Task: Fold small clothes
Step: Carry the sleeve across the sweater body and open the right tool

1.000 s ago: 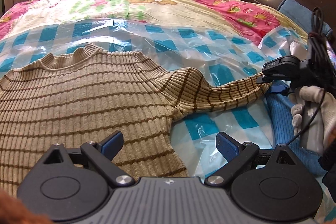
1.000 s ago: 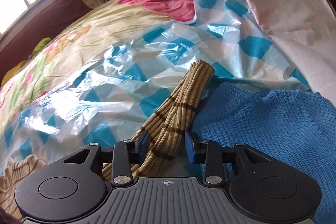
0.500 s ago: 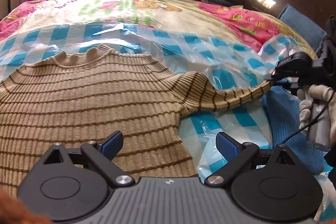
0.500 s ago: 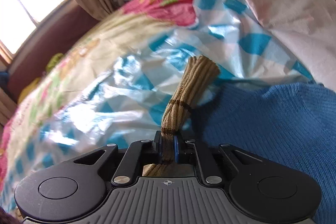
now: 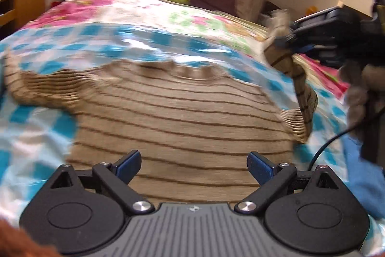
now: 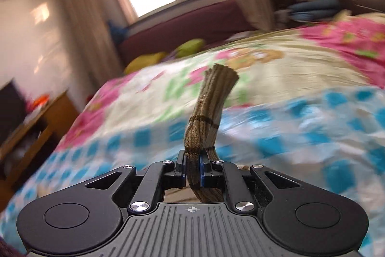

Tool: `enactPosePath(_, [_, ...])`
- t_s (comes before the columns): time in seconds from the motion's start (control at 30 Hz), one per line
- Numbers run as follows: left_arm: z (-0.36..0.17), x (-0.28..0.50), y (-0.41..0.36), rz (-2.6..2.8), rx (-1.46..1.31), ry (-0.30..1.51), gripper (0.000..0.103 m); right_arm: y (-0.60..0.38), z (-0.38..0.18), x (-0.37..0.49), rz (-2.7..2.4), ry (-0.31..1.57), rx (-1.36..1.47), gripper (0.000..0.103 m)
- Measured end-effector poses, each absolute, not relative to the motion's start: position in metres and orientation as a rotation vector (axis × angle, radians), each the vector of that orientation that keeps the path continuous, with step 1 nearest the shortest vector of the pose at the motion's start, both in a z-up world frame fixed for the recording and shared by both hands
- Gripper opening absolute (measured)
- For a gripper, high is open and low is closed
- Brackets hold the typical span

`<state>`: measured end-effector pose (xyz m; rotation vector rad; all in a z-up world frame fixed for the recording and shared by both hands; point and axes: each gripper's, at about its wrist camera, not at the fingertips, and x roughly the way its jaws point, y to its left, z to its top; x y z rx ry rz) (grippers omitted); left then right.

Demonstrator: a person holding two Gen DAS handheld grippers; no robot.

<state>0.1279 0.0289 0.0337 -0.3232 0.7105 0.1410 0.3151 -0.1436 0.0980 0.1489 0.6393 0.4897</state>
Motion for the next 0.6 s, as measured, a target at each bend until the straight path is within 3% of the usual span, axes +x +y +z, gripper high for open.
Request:
enactPosePath(0.3, [-0.003, 0.105, 0.077, 0.255, -0.332, 0.722, 0.099, -0.019, -0.007, 0.272, 0.699, 0.815, -0.181, 0.015])
enactPosePath(0.43, [-0.01, 0.104, 0.083, 0.235, -0.356, 0.728, 0.099, -0.019, -0.008, 0.26, 0.718, 0.792, -0.276, 0.016])
enactPosePath(0.6, [-0.009, 0.102, 0.087, 0.217, -0.384, 0.725, 0.099, -0.005, -0.002, 0.25, 0.769, 0.741, -0.372, 0.024])
